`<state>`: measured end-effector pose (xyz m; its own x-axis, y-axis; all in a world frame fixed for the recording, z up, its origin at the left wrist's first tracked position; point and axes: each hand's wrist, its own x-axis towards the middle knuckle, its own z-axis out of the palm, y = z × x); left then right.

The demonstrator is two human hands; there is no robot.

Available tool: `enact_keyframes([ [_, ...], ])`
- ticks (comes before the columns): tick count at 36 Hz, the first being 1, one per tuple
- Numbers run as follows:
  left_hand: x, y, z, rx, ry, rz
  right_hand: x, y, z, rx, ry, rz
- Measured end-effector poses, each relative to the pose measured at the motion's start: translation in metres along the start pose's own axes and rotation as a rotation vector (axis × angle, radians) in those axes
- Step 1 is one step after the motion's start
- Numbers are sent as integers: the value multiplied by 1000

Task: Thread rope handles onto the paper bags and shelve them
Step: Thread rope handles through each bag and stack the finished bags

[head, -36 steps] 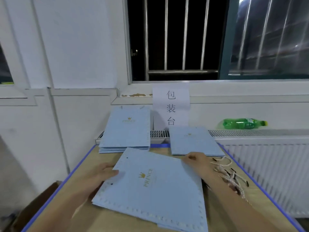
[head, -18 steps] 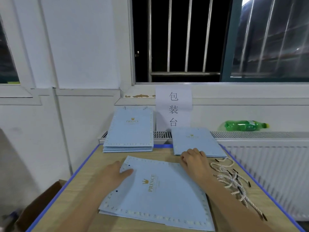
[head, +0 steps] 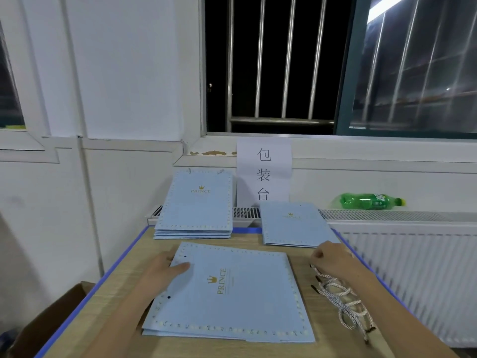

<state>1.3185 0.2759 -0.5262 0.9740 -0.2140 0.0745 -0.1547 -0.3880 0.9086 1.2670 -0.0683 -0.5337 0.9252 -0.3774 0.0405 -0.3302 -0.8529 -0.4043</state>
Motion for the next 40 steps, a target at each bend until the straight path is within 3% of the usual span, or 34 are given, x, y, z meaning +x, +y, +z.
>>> enact_keyframes([
  [3, 4, -7, -2, -49, 4, 12, -3, -5, 1, -96, 2, 4],
  [8, 9, -18, -7, -106, -70, -55, -8, -11, 11, -158, 161, -3],
  [12, 7, -18, 0, -129, -115, -54, -6, -34, 8, 186, 292, -63],
  [16, 1, -12, 9, -142, -113, 26, -9, -81, -6, 453, 351, -280],
  [21, -2, -12, 8, -154, -114, 46, -18, -152, -2, 605, 229, -479],
  [28, -3, -10, 7, -146, -118, 75, -20, -186, 66, 293, 63, -620],
  [40, 8, -24, 7, -134, -89, 33, -24, -184, 108, 565, 193, -550],
])
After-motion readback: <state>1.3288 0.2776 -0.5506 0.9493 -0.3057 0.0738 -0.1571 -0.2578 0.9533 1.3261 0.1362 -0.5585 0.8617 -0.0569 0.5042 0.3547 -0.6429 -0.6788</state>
